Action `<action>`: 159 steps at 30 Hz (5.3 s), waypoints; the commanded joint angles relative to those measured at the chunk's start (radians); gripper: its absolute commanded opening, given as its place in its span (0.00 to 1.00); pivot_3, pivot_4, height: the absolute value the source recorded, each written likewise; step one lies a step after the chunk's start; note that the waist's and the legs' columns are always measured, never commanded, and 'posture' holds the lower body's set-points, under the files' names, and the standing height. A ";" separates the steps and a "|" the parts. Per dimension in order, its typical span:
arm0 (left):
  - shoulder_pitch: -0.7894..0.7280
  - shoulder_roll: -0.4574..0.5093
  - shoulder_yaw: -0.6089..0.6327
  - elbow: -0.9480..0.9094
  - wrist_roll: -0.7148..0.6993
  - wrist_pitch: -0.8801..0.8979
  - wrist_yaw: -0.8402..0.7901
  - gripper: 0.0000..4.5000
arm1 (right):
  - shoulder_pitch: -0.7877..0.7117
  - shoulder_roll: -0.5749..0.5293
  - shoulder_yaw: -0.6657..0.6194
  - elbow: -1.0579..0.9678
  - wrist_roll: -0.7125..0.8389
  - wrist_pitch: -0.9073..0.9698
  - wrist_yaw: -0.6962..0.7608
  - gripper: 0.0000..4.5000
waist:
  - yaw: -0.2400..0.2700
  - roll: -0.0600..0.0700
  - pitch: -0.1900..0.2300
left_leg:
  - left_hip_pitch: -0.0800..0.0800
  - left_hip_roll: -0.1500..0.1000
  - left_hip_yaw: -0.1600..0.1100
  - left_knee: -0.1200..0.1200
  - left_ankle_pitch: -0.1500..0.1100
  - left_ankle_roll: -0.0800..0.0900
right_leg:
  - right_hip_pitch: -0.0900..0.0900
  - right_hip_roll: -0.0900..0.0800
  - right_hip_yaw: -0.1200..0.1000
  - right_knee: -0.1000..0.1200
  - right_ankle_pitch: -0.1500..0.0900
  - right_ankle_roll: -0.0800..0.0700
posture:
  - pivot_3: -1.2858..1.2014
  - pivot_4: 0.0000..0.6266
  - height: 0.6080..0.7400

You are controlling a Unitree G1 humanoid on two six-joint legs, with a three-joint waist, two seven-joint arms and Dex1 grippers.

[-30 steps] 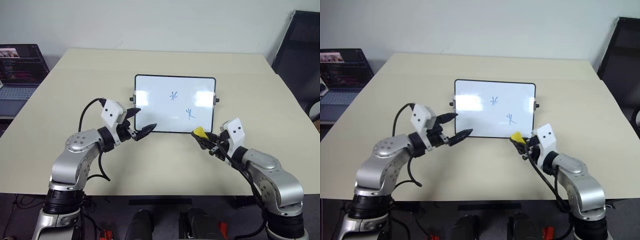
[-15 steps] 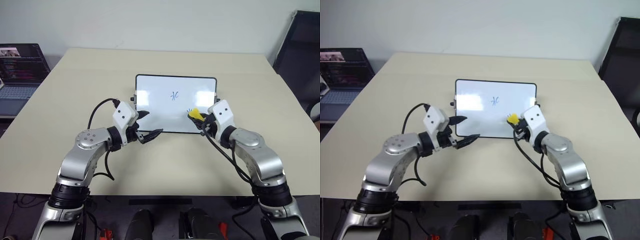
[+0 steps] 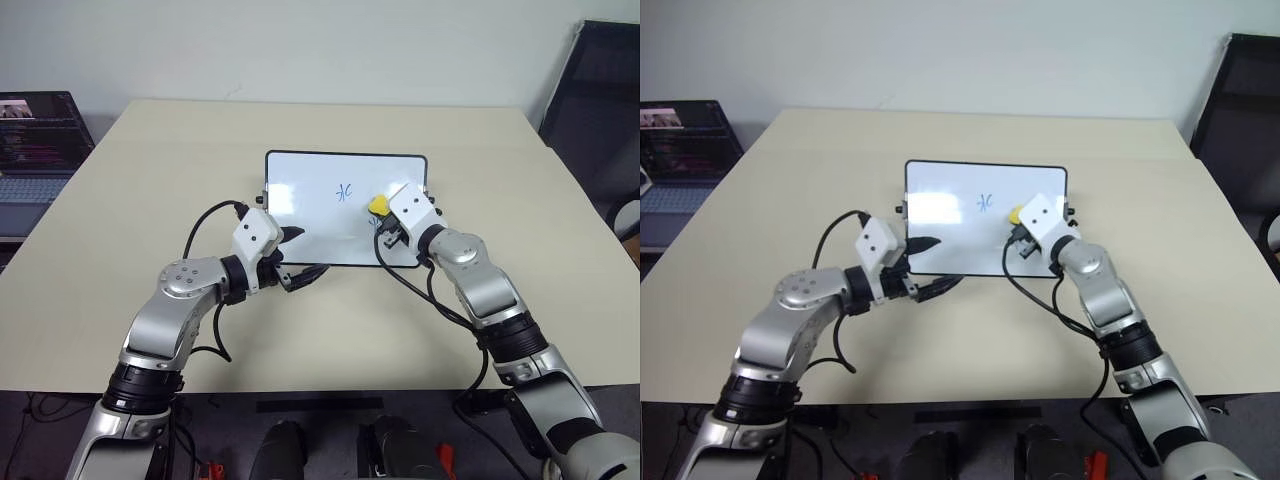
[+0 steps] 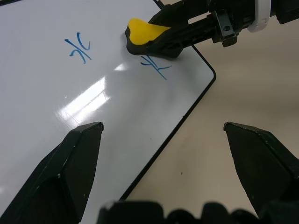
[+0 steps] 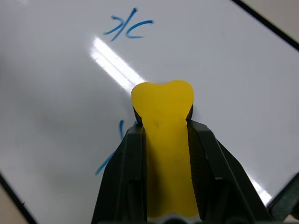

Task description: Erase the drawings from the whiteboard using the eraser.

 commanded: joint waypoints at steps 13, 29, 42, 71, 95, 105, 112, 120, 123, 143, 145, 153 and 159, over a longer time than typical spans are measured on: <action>0.041 0.039 -0.005 -0.114 -0.030 0.054 -0.037 1.00 | 0.020 -0.019 0.016 0.079 -0.113 -0.069 -0.057 0.19 | -0.001 0.000 0.000 | 0.009 0.001 0.000 0.000 0.001 0.001 | 0.010 0.000 0.001 -0.003 -0.002 0.004 | 0.52 0.24 1.00; 0.052 0.049 0.003 -0.151 -0.054 0.087 -0.053 1.00 | 0.015 -0.020 -0.047 0.037 -0.131 -0.029 -0.085 0.19 | 0.000 0.000 0.000 | 0.010 0.001 0.000 -0.001 0.002 0.003 | 0.012 -0.001 0.001 -0.008 0.000 0.002 | 0.52 0.24 1.00; 0.054 0.054 0.005 -0.134 -0.063 0.072 -0.067 1.00 | 0.153 -0.089 0.012 -0.115 -0.103 0.160 0.122 0.19 | 0.007 0.000 0.000 | 0.008 0.001 -0.001 -0.003 0.002 0.003 | 0.011 -0.002 0.001 -0.010 -0.001 0.003 | 0.52 0.24 1.00; 0.104 -0.085 0.252 -0.192 -0.206 0.176 0.219 1.00 | 0.399 0.052 -0.305 -0.668 0.240 0.192 0.053 0.19 | 0.014 0.003 0.002 | -0.003 0.000 -0.006 -0.004 -0.002 0.000 | 0.004 -0.002 -0.001 -0.012 -0.003 0.003 | 0.52 0.24 1.00; 0.058 0.000 0.212 -0.195 -0.203 0.200 0.207 1.00 | 0.402 0.060 -0.196 -0.573 0.244 -0.042 0.046 0.19 | 0.014 0.003 0.003 | 0.000 0.000 -0.006 -0.004 -0.002 -0.001 | 0.007 -0.002 -0.002 -0.011 -0.005 0.003 | 0.52 0.24 1.00; 0.048 0.057 0.192 -0.124 -0.148 0.155 0.157 1.00 | 0.088 0.027 -0.043 -0.323 0.074 -0.030 0.023 0.19 | 0.015 0.004 0.003 | 0.000 0.000 -0.007 -0.004 -0.002 -0.001 | 0.006 -0.002 -0.003 -0.011 -0.006 0.002 | 0.52 0.24 1.00; 0.048 0.073 0.156 -0.101 -0.118 0.099 0.100 1.00 | -0.145 0.048 -0.039 0.050 -0.016 -0.131 -0.023 0.19 | 0.015 0.004 0.003 | 0.000 0.000 -0.006 -0.005 -0.002 -0.001 | 0.006 -0.002 -0.003 -0.011 -0.003 -0.003 | 0.52 0.24 1.00; 0.065 0.068 0.138 -0.093 -0.100 0.068 0.075 1.00 | -0.215 0.086 0.008 0.225 -0.075 -0.191 -0.011 0.19 | 0.014 0.004 0.003 | -0.001 0.000 -0.006 -0.005 -0.002 -0.001 | 0.005 -0.002 -0.003 -0.011 -0.003 -0.003 | 0.52 0.24 1.00; 0.070 0.068 0.134 -0.088 -0.095 0.060 0.070 1.00 | -0.190 0.105 0.045 0.231 -0.091 -0.175 0.034 0.19 | 0.006 0.004 0.003 | 0.000 0.000 -0.006 -0.005 -0.002 -0.001 | 0.005 -0.002 -0.003 -0.010 -0.003 -0.003 | 0.52 0.24 1.00; 0.059 0.054 0.112 -0.128 -0.103 0.100 0.082 1.00 | -0.236 0.049 0.096 0.297 -0.171 -0.161 0.133 0.19 | 0.001 0.004 0.003 | 0.000 0.000 -0.008 -0.004 -0.002 -0.001 | 0.006 -0.002 -0.003 -0.009 -0.003 -0.003 | 0.52 0.24 1.00; 0.061 0.053 0.111 -0.129 -0.104 0.100 0.082 1.00 | -0.222 0.040 0.101 0.266 -0.175 -0.143 0.159 0.19 | 0.000 0.004 0.003 | 0.001 0.000 -0.008 -0.004 -0.002 -0.001 | 0.007 -0.002 -0.004 -0.009 -0.003 -0.003 | 0.52 0.24 1.00; 0.065 0.046 0.102 -0.126 -0.105 0.094 0.075 1.00 | -0.288 0.058 0.003 0.325 -0.176 -0.192 -0.038 0.19 | 0.001 0.004 0.003 | 0.001 0.000 -0.007 -0.002 -0.001 -0.001 | 0.007 -0.002 -0.003 -0.009 -0.002 -0.002 | 0.52 0.24 1.00; 0.070 0.046 0.102 -0.126 -0.104 0.093 0.074 1.00 | -0.226 0.074 0.048 0.254 -0.163 -0.175 0.068 0.19 | 0.002 0.004 0.003 | 0.001 0.000 -0.007 -0.003 -0.002 -0.001 | 0.007 -0.002 -0.003 -0.009 -0.002 -0.002 | 0.52 0.24 1.00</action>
